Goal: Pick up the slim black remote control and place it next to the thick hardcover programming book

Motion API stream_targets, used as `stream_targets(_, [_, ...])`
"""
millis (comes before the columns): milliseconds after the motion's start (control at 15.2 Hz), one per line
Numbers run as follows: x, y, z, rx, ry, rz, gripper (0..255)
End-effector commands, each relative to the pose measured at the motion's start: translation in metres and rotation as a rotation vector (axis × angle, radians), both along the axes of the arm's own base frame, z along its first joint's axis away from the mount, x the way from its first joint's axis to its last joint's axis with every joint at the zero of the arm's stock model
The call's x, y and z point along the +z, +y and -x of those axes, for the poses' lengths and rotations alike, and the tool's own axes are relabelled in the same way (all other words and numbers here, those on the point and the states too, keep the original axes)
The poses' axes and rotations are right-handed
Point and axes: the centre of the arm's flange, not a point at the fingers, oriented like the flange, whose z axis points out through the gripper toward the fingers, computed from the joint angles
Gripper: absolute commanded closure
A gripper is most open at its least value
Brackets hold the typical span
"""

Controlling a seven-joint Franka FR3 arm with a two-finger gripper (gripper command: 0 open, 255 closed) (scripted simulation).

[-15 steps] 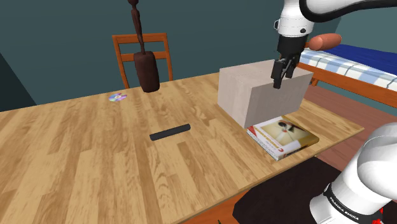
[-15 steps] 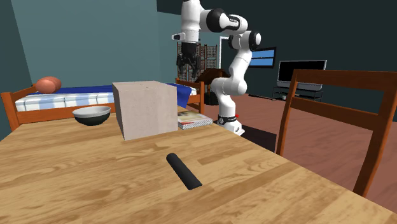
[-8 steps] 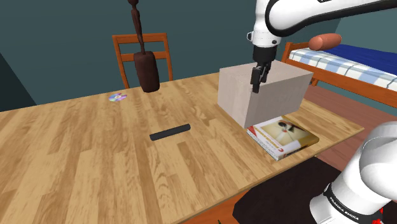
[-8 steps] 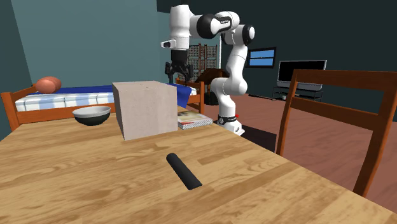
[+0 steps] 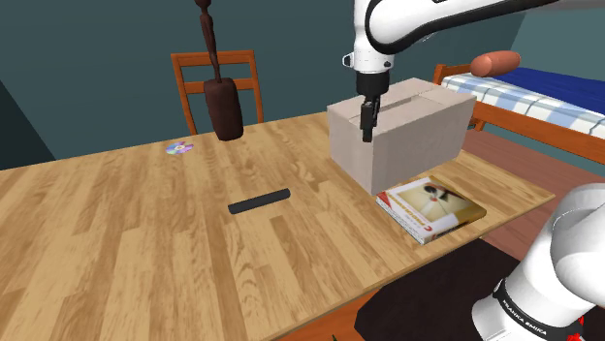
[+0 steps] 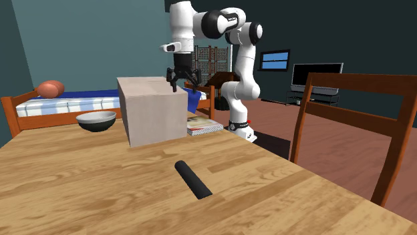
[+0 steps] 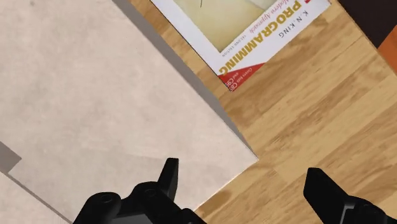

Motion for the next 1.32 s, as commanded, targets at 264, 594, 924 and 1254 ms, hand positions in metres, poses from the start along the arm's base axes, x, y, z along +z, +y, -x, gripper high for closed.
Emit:
stream_targets(264, [-0.073,0.051,-0.084,0.196,-0.025,-0.046,0])
stream_targets(594, [-0.102,0.095,-0.121,0.348,-0.009,-0.074,0])
stream_targets(924, [-0.130,0.146,-0.150,0.499,0.008,-0.102,0])
stream_targets(1254, [-0.156,0.201,-0.171,0.651,0.025,-0.130,0])
